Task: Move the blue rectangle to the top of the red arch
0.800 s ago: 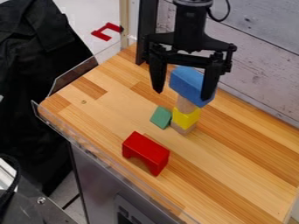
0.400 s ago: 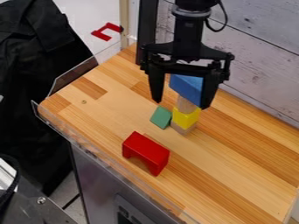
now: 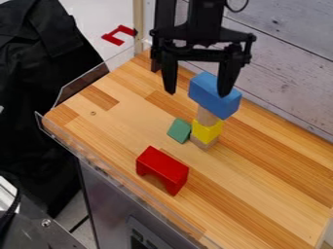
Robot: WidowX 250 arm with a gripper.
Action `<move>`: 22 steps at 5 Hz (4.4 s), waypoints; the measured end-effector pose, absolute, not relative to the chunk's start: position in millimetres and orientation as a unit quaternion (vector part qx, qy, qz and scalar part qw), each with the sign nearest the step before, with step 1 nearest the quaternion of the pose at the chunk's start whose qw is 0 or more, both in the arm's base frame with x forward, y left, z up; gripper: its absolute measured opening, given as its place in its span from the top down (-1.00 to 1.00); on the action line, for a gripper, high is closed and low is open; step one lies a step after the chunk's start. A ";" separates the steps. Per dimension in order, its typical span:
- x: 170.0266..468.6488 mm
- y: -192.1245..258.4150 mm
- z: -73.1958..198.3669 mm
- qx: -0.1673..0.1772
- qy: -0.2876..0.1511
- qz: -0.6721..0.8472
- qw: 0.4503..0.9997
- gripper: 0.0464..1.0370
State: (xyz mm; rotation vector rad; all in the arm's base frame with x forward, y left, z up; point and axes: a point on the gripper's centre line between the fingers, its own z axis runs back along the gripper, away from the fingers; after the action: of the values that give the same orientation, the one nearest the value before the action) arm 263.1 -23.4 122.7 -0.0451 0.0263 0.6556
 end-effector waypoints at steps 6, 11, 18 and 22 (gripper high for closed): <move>306.2 -10.9 127.9 -0.067 -0.032 0.542 0.837 -0.92; 308.7 -30.3 79.9 -0.062 0.057 0.560 0.824 -0.31; 261.8 15.2 103.1 -0.102 0.014 0.709 0.697 -0.04; 230.0 -11.5 55.4 -0.084 0.090 0.693 0.710 -0.04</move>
State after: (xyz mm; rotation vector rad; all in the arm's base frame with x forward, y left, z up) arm 230.0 -11.5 55.4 -0.1862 0.1990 1.5387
